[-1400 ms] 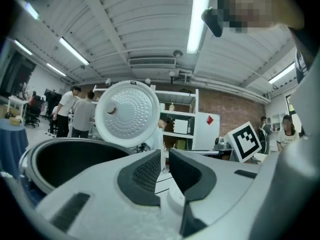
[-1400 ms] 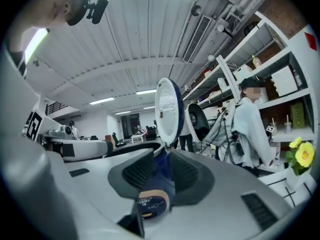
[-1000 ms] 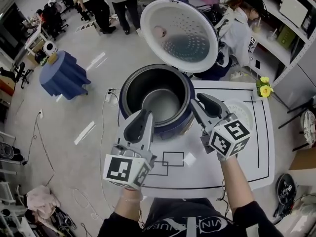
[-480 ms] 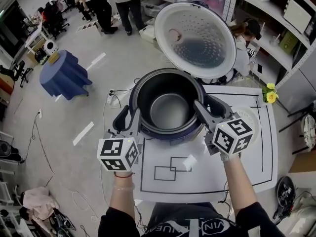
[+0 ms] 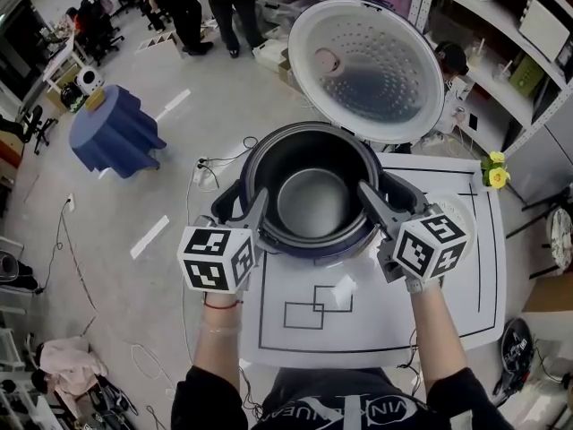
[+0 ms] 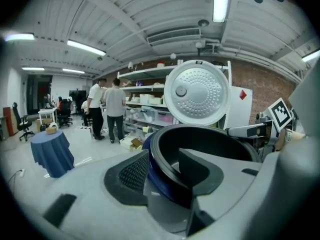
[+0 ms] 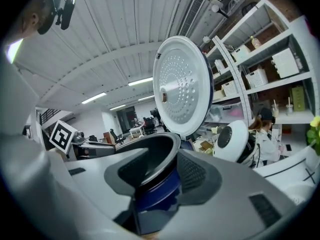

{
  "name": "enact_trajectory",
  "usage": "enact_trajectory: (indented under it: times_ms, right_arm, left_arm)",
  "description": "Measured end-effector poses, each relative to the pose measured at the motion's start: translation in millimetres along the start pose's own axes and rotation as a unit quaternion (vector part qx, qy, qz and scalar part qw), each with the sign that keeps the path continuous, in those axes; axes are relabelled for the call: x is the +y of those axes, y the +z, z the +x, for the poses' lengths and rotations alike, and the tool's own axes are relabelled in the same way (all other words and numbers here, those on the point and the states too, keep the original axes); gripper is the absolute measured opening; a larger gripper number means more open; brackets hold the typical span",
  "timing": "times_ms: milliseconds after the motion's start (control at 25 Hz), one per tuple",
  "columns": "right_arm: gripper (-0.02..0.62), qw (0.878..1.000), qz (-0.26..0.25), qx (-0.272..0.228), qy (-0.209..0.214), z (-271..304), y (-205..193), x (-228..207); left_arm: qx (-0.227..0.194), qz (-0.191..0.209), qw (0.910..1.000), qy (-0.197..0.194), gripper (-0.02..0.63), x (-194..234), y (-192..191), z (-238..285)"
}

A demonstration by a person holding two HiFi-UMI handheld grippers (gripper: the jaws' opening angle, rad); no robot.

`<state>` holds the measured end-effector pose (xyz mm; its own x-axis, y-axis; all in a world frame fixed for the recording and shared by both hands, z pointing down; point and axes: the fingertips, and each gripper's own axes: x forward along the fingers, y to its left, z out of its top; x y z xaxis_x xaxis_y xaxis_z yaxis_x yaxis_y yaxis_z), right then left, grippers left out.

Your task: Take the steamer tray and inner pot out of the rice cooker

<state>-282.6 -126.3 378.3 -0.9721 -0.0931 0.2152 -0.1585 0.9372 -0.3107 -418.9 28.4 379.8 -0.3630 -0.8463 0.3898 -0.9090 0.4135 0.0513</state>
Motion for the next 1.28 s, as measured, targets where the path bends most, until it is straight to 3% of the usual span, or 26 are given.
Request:
enact_trajectory:
  times_ms: [160,320,560,920,1280]
  right_arm:
    - [0.173,1.000,0.006,0.000,-0.004,0.6,1.3,-0.6]
    - [0.167,1.000,0.016,-0.004,-0.014,2.2,2.2,-0.4]
    - [0.150,0.999,0.027,-0.019,-0.015,0.1,3.4,-2.3]
    - [0.143,0.998,0.026,-0.057,0.001,-4.6,23.5,8.8]
    - [0.133,0.996,0.017,-0.085,0.007,-15.4,45.3,16.6]
  left_arm:
    - [0.007,-0.016,0.9997,-0.015,0.164,1.7,1.4,1.9]
    - [0.012,-0.019,0.9997,-0.006,0.163,-2.3,1.6,4.2]
    - [-0.022,-0.066,0.9970,0.036,0.110,6.0,3.6,3.9]
    - [-0.060,-0.120,0.9899,0.045,0.101,9.7,10.6,-7.7]
    - [-0.109,-0.134,0.9839,0.045,0.100,4.6,36.3,-24.4]
